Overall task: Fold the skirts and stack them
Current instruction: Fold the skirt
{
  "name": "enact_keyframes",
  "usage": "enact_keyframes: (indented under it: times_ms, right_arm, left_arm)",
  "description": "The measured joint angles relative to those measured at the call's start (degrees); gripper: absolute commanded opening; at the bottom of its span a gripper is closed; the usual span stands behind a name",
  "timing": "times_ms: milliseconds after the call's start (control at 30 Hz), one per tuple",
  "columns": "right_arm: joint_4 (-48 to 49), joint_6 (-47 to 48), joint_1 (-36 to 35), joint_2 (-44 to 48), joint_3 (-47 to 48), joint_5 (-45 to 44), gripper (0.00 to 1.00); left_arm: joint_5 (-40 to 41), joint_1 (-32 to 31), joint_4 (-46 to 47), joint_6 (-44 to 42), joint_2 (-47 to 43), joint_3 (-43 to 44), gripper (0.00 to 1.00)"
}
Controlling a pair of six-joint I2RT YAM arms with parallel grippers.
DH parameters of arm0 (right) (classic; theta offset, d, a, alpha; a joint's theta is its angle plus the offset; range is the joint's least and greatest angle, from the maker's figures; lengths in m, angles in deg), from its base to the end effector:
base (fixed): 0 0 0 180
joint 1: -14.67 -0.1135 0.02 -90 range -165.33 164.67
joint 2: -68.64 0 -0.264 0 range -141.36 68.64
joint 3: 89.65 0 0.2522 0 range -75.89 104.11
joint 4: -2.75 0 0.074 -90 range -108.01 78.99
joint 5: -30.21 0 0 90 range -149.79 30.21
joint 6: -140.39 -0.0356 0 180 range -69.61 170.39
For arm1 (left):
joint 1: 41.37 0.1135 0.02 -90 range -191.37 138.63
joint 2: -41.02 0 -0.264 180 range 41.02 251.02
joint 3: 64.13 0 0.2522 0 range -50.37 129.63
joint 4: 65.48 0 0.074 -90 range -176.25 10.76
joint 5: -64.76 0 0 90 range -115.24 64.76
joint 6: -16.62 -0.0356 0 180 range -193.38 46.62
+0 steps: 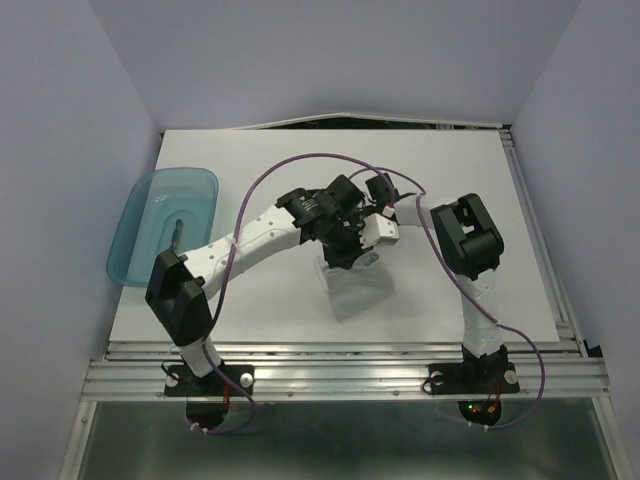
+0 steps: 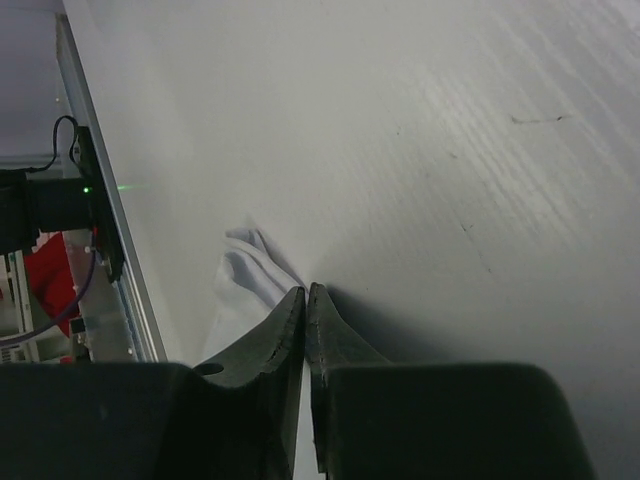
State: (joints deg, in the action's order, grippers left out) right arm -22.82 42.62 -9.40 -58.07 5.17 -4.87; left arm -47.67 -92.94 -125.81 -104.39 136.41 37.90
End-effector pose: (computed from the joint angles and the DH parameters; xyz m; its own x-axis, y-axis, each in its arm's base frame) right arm 0.3924 0.2072 0.1123 -0.8487 -0.2940 -0.4397 -0.5264 0.3885 0.7563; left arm 0.2123 -0.2894 0.3193 0.0161 0.7458 -0.6659 0.9990 0.0155 0.0415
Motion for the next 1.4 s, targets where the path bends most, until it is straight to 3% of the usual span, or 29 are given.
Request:
enact_keyframes:
  times_ms: [233,733,867,933,1100,1167,1233,1267,1300,1400]
  right_arm:
    - [-1.4,1.7,0.0,0.5,-1.3,2.0,0.10]
    - [-3.2,2.4,0.0,0.5,-1.3,3.1,0.15]
    - [-3.3,2.3,0.0,0.5,-1.3,3.7,0.32]
    - [-3.3,2.0,0.0,0.5,-1.2,4.3,0.49]
    - [-4.7,1.3,0.0,0.5,0.6,4.3,0.66]
    - [-5.2,1.4,0.0,0.5,2.2,3.0,0.78]
    - [-5.7,1.2,0.3,0.6,4.3,1.4,0.84]
    - [-5.8,1.1,0.4,0.6,5.9,0.1,0.92]
    - [-5.7,1.0,0.6,0.6,7.6,-1.8,0.93]
    - [-5.9,0.5,1.2,0.6,11.6,-5.5,0.96]
  left_arm:
    - [2.1,4.6,0.7,-3.8,6.1,0.4,0.00]
    - [4.6,5.6,9.6,-6.1,9.6,-0.8,0.00]
    - [5.3,5.6,11.5,-6.4,10.8,-1.5,0.06]
    - [5.7,5.6,12.2,-6.6,11.6,-1.9,0.15]
    - [7.8,5.6,12.9,-6.7,12.0,-2.5,0.30]
    - [9.4,5.6,12.5,-6.7,11.4,-2.5,0.32]
    - [10.6,6.0,12.1,-6.7,10.6,-2.5,0.47]
    - [11.2,6.1,12.2,-6.6,10.2,-2.5,0.50]
    - [11.6,6.1,12.1,-6.5,9.8,-2.5,0.57]
    - [12.5,5.9,10.6,-6.0,8.7,-1.3,0.58]
